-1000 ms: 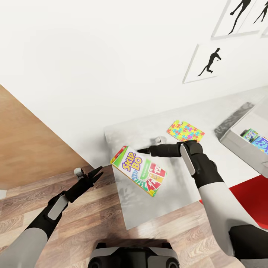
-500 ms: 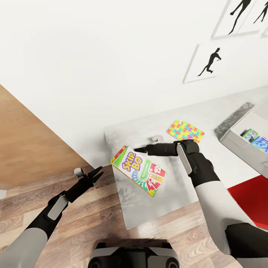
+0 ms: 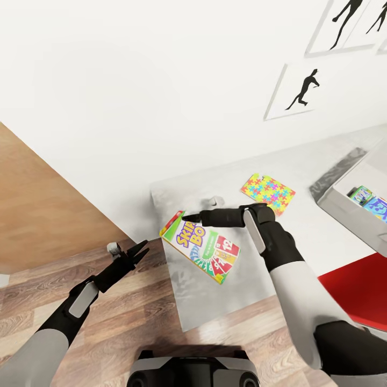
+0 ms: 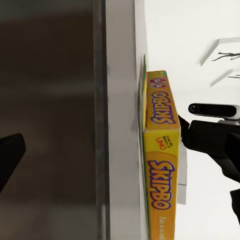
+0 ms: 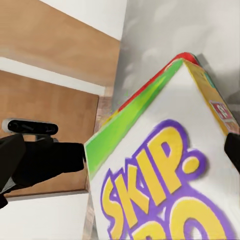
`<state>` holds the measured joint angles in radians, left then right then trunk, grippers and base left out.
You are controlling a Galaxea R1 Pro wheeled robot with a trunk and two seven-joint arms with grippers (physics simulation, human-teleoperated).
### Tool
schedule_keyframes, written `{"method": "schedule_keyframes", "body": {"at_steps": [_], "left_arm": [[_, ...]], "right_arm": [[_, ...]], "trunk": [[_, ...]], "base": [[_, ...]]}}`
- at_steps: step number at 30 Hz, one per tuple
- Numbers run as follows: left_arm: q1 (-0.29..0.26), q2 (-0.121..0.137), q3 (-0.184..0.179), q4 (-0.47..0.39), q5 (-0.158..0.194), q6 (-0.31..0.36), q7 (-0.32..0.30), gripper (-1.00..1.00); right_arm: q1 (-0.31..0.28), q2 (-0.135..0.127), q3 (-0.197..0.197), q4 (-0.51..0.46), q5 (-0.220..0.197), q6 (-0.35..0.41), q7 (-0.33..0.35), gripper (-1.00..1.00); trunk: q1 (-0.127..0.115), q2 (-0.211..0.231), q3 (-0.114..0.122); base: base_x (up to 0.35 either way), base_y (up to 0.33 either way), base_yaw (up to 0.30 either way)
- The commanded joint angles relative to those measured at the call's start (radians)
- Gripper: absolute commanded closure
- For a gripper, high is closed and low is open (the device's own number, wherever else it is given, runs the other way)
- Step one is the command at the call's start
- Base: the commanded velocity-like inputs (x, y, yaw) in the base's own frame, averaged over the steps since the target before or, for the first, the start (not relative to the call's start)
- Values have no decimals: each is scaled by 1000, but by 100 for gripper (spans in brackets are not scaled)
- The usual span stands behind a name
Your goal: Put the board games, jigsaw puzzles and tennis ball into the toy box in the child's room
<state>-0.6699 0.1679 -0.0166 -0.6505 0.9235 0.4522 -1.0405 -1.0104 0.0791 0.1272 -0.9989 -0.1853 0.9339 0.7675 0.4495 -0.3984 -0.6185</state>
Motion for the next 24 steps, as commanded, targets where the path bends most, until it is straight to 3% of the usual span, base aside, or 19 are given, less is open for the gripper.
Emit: {"method": "schedule_keyframes", "body": {"at_steps": [1,10,24], "left_arm": [[0,0,-2,0,8,10,-1,-100],[-1,-3,-2,0,8,11,0,-100],[-2,-4,-2,0,7,11,0,-100]], "right_arm": [[-1,6,1,10,-5,1,-1,-100],[-1,31,29,74,-6,-47,1,-100],[1,35,42,91,-7,-57,7,-100]], "trunk": [[1,-2,-1],[1,-2,-1],[1,-2,-1]], "base": [[0,0,0],[0,0,0],[0,0,0]]}}
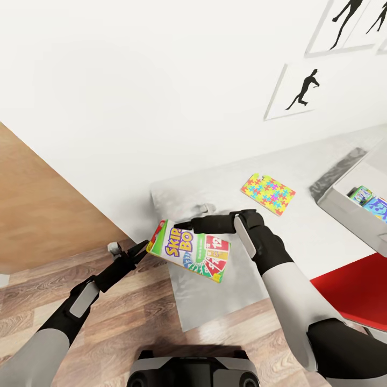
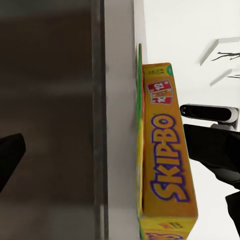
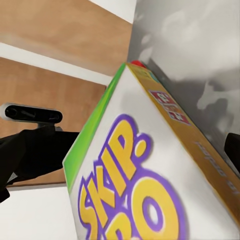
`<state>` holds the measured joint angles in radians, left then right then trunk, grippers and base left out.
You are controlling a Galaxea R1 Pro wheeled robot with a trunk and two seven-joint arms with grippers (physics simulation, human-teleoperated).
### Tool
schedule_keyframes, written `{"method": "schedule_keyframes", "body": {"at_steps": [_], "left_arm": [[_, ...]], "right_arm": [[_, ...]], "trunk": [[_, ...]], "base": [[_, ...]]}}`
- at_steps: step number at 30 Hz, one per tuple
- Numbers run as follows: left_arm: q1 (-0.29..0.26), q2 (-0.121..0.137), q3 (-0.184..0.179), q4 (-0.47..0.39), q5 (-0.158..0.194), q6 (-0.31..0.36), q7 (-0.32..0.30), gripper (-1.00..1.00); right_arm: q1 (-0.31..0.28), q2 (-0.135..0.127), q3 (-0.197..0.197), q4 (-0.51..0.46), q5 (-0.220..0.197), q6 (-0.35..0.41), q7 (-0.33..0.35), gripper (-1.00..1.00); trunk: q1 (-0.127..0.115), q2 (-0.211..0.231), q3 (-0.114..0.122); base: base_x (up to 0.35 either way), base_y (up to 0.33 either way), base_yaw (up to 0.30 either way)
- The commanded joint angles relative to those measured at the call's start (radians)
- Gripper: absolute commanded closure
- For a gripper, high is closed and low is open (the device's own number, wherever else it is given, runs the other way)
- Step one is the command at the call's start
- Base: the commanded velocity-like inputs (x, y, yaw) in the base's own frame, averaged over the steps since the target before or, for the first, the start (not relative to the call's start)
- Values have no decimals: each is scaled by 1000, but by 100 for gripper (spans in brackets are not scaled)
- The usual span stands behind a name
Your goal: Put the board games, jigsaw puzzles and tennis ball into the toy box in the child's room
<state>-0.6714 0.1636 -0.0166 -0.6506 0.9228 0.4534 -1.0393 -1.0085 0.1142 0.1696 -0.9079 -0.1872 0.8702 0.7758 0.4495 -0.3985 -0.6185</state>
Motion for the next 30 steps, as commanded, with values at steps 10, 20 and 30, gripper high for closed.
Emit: {"method": "schedule_keyframes", "body": {"at_steps": [10,20,30], "left_arm": [[0,-1,-2,0,7,10,-1,-100],[0,-2,-2,-1,7,10,-2,-100],[0,-4,-3,-3,7,9,-6,-100]], "right_arm": [[1,0,2,1,-7,6,1,-100],[1,-1,2,1,-7,7,3,-100],[1,-3,2,1,-7,8,3,-100]], "trunk": [[1,-2,-1],[1,-2,-1],[1,-2,-1]], "base": [[0,0,0],[0,0,0],[0,0,0]]}}
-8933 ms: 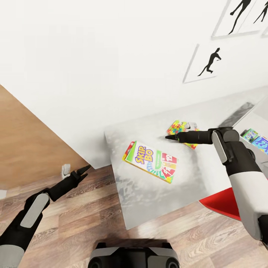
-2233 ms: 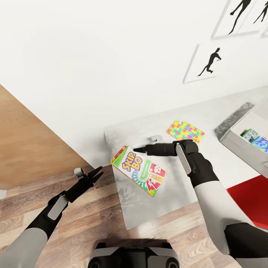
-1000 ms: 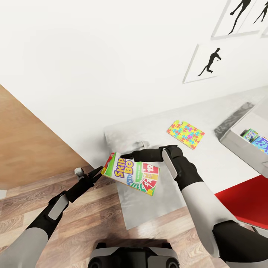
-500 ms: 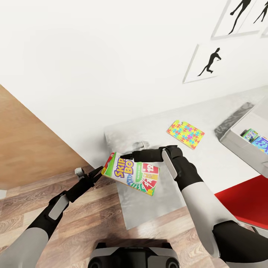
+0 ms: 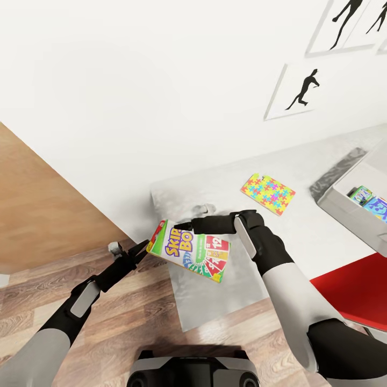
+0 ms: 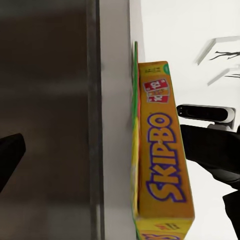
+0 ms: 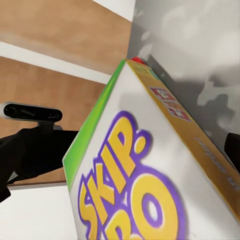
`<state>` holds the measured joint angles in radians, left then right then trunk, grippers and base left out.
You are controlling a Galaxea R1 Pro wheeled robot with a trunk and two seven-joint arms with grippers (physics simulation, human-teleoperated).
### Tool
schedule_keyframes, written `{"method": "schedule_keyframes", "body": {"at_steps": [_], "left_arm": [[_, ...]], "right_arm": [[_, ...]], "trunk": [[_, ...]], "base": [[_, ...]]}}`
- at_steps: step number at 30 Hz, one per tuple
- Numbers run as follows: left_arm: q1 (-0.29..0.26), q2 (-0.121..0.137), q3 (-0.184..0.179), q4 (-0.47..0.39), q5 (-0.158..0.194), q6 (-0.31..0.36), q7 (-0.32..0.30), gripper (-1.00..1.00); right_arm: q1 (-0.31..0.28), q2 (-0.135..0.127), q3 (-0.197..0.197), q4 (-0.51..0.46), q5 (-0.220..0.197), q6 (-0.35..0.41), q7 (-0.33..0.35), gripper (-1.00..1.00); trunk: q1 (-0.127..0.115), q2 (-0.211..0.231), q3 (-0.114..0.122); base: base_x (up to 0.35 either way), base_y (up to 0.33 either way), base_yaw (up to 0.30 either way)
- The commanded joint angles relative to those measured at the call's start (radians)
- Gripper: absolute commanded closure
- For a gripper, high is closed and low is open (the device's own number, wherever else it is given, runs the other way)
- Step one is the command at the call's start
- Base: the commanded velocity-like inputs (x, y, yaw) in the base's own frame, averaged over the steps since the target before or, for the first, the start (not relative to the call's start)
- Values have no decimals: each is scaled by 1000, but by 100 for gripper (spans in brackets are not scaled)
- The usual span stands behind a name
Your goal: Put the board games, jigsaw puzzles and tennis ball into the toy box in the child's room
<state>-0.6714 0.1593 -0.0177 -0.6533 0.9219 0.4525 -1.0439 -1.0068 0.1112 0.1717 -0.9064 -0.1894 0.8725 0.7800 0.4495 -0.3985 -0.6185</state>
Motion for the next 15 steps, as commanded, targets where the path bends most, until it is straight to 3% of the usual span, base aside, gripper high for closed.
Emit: {"method": "schedule_keyframes", "body": {"at_steps": [1,15], "left_arm": [[0,0,-2,0,8,10,-1,-100],[0,-3,-3,0,7,9,-1,-100]], "right_arm": [[0,0,0,0,-5,7,-2,-100],[3,3,5,-4,-5,11,1,-100]], "trunk": [[1,-2,-1],[1,-2,-1]], "base": [[0,0,0],[0,0,0]]}}
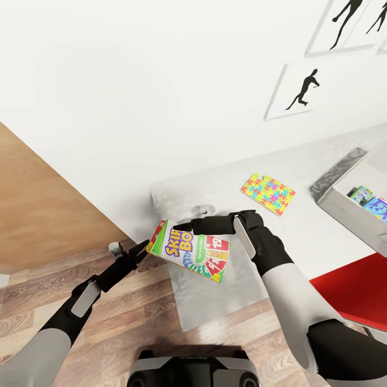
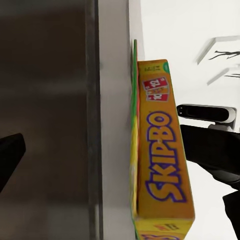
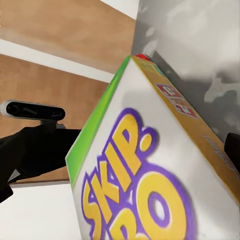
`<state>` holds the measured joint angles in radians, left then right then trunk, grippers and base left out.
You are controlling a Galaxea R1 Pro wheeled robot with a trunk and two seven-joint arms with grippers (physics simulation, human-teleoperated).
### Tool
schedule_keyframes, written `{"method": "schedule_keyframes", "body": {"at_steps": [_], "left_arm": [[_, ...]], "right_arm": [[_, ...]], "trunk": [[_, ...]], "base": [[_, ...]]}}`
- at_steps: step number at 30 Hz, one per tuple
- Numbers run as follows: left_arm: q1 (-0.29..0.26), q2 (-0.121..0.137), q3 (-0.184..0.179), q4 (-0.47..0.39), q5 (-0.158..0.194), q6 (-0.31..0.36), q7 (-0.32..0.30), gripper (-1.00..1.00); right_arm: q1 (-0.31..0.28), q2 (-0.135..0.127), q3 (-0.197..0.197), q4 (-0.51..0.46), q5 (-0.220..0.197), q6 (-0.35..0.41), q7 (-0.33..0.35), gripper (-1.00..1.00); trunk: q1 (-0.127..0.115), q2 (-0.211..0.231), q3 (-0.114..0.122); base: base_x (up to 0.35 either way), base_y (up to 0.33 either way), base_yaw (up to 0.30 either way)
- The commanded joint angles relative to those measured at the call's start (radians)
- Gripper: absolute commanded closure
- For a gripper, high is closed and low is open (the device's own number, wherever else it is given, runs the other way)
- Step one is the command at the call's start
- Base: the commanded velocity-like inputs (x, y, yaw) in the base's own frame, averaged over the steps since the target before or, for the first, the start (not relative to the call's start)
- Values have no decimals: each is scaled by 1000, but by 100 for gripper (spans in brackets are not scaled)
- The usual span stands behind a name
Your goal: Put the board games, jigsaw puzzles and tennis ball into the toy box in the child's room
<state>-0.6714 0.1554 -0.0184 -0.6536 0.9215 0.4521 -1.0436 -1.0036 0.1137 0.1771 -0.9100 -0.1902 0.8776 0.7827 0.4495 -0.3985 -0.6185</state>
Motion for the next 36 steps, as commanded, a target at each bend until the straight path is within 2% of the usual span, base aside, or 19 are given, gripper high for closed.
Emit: {"method": "schedule_keyframes", "body": {"at_steps": [1,13,22,36], "left_arm": [[0,0,-2,0,7,10,-1,-100],[0,-16,-2,0,-16,11,5,-100],[-1,-29,-2,0,-20,11,6,-100],[0,-29,0,1,-23,10,8,-100]], "right_arm": [[0,0,3,-1,-5,7,2,-100],[5,0,31,-7,-5,11,58,-100],[5,0,34,-7,-5,12,64,-100],[4,-1,35,-9,-5,13,66,-100]], "trunk": [[1,-2,-1],[1,-2,-1],[1,-2,-1],[1,-2,-1]], "base": [[0,0,0],[0,0,0],[0,0,0],[0,0,0]]}}
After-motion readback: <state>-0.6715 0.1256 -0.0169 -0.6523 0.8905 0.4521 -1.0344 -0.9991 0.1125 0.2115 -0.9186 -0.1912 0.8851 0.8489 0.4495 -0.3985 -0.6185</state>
